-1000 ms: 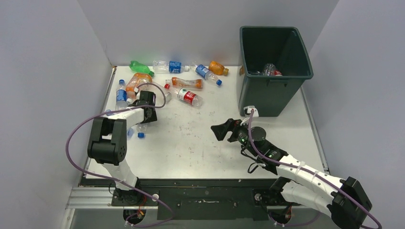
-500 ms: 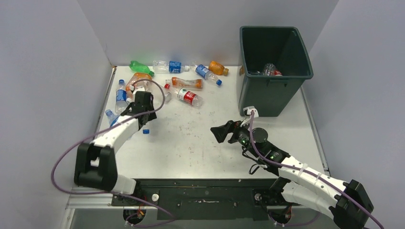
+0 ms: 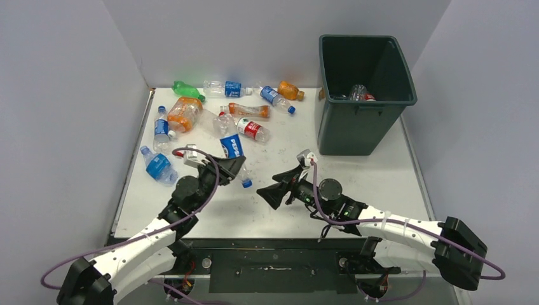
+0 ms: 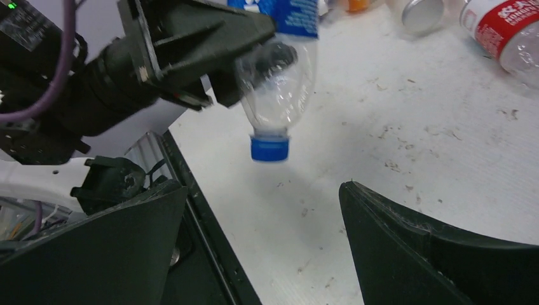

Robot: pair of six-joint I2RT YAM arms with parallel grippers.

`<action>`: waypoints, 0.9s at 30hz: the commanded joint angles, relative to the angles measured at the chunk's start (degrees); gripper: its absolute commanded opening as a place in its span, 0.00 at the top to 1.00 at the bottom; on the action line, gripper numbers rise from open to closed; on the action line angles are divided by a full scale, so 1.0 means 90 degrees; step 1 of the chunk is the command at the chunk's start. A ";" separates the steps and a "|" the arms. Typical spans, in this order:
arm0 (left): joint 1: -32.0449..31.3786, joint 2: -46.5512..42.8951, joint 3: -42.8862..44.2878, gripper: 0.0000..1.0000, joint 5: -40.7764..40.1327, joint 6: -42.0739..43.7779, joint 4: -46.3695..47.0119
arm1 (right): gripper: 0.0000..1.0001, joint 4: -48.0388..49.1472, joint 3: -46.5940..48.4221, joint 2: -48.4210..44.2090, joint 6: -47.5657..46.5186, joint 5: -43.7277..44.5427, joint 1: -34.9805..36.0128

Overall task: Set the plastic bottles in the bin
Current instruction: Pick up the plastic bottle at the center of the board, then place the plastic bottle in the trash bin.

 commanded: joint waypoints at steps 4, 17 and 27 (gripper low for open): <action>-0.1136 0.0345 -0.0304 0.91 -0.0360 -0.0753 0.3157 | 0.07 0.1768 0.0331 0.0398 -0.0002 0.0080 0.0278; -0.1509 0.0318 -0.0347 0.94 -0.0414 -0.0864 0.3317 | 0.06 0.1790 0.0674 0.0927 0.0034 0.0010 0.0406; -0.1632 0.0266 -0.0327 0.93 -0.0263 -0.0775 0.3144 | 0.69 0.2183 0.0690 0.1131 0.0182 0.0011 0.0428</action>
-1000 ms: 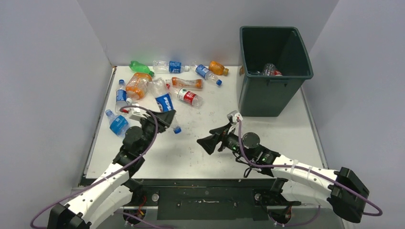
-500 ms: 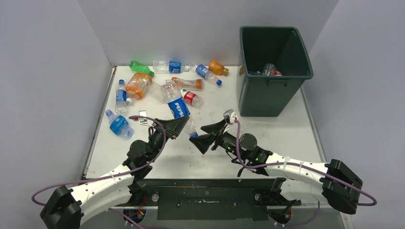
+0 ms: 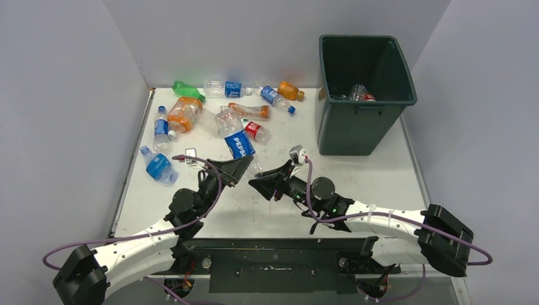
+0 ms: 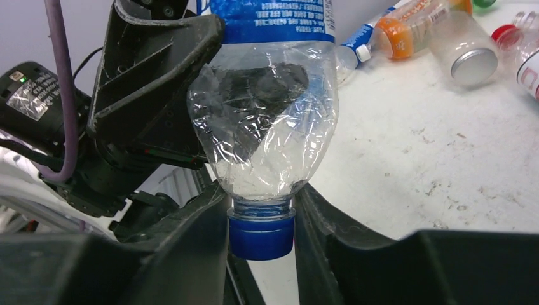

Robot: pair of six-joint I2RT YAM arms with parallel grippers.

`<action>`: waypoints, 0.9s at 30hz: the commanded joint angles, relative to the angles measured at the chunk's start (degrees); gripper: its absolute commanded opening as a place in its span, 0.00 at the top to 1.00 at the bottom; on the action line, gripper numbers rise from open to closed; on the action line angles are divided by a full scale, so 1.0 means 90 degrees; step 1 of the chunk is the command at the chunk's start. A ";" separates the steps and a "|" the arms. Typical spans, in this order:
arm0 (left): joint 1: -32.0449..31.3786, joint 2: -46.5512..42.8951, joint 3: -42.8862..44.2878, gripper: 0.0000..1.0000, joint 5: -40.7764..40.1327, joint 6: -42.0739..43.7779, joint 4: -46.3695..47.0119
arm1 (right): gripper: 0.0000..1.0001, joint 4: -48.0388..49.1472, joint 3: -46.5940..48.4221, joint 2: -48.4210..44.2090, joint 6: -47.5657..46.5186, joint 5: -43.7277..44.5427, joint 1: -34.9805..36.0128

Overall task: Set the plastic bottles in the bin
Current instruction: Place the plastic bottle in the trash bin.

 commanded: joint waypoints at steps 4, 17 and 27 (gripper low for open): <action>-0.0068 -0.0260 0.0081 0.20 0.0098 0.0226 0.0038 | 0.95 0.0208 0.0272 -0.0132 -0.0193 -0.0156 0.0015; -0.0051 -0.1556 0.3262 0.04 -0.0609 0.7679 -0.5580 | 0.95 -0.7732 0.2987 -0.1680 -0.1720 0.0440 -0.0452; -0.1729 -0.0669 0.3586 0.04 -0.0169 1.4050 -0.7289 | 0.95 -0.9986 0.4209 -0.1278 -0.1691 0.0127 -0.0552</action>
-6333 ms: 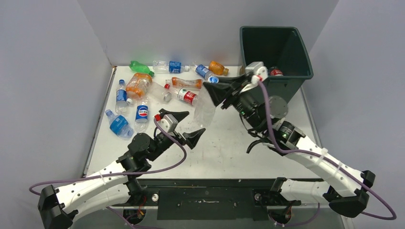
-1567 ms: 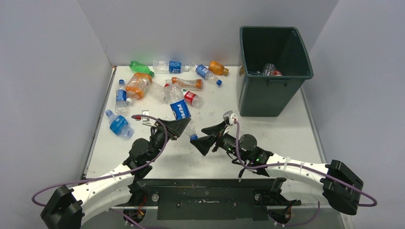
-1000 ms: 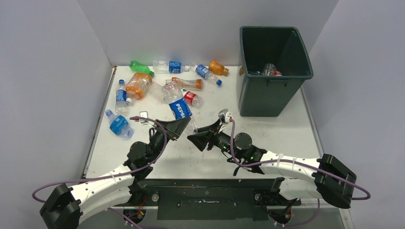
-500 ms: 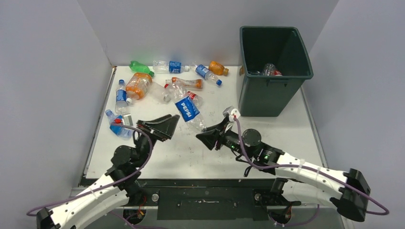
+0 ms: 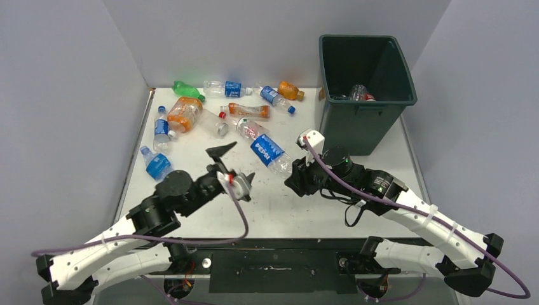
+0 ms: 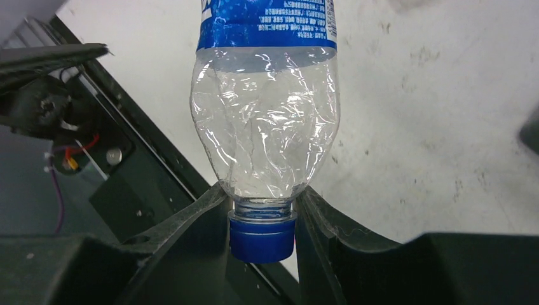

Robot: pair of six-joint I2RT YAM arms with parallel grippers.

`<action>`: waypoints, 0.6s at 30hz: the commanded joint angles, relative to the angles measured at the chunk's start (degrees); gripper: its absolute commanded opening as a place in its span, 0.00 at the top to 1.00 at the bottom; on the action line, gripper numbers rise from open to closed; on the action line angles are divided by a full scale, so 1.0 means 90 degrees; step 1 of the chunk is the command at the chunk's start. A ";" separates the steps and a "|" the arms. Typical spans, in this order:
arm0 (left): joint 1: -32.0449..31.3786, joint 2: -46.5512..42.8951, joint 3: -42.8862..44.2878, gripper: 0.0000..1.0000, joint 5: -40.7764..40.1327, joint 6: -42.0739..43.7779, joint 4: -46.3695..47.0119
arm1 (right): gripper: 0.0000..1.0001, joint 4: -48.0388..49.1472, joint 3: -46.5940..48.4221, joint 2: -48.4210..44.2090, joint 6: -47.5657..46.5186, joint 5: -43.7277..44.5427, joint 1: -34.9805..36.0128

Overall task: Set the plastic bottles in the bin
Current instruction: Place the plastic bottle in the trash bin.

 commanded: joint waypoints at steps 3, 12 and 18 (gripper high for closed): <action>-0.0983 0.0502 -0.0226 0.04 -0.1062 0.4481 -0.0551 | 0.95 -0.1229 0.0501 0.0099 -0.0032 -0.0268 -0.0068; -0.0999 0.1273 -0.0041 0.03 -0.0835 0.5538 -0.0367 | 0.95 -0.1193 0.0776 0.0297 -0.0051 -0.1165 -0.0073; -0.0996 0.1708 -0.0026 0.22 -0.0968 0.5769 0.0123 | 0.95 -0.1341 0.0957 0.0354 -0.0150 -0.1370 -0.0057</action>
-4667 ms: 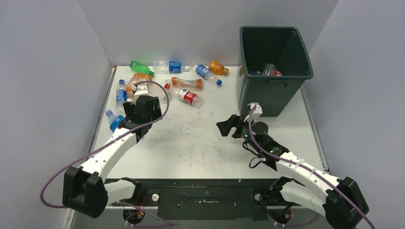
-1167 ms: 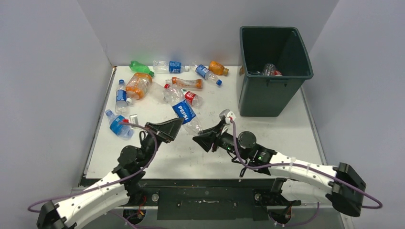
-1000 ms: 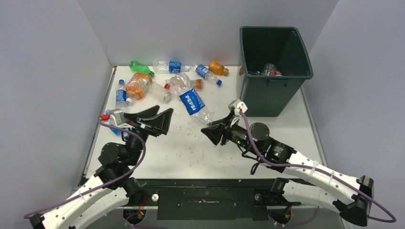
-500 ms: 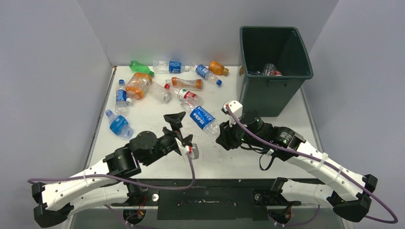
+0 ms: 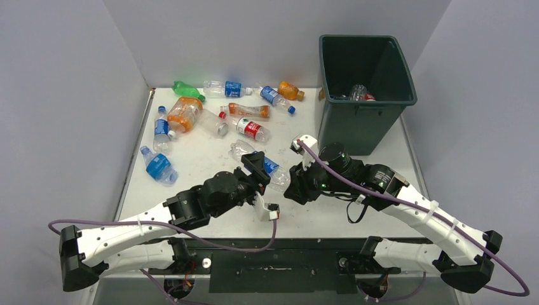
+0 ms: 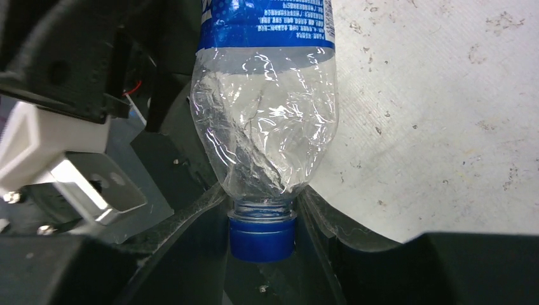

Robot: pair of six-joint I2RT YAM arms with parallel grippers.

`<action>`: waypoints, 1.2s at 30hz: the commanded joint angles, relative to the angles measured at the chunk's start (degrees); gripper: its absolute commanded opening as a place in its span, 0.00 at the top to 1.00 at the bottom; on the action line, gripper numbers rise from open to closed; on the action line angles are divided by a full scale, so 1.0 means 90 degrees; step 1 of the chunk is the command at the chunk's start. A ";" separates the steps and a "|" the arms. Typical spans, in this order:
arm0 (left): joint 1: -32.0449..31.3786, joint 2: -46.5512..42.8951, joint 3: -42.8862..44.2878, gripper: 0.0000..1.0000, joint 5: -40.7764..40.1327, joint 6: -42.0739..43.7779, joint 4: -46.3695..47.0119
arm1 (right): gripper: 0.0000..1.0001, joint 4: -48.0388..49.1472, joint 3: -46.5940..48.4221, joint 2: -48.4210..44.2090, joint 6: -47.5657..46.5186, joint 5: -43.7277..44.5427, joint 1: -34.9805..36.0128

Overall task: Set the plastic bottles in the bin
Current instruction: Place the plastic bottle in the trash bin.

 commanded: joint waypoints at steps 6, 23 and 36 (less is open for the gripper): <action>-0.0037 0.0252 0.0229 0.53 -0.0179 0.0400 0.0908 | 0.95 -0.0029 0.0374 -0.0064 -0.0138 -0.0224 -0.0011; 0.0406 -0.0312 -0.0194 0.76 0.0932 -0.4529 0.1506 | 0.07 0.4027 -0.0584 -0.2116 -0.0078 0.1213 -0.0004; 0.2224 -0.0398 -0.0305 1.00 0.4171 -0.9870 0.2227 | 0.07 0.7207 -0.1992 -0.1660 -0.0020 0.1440 0.0001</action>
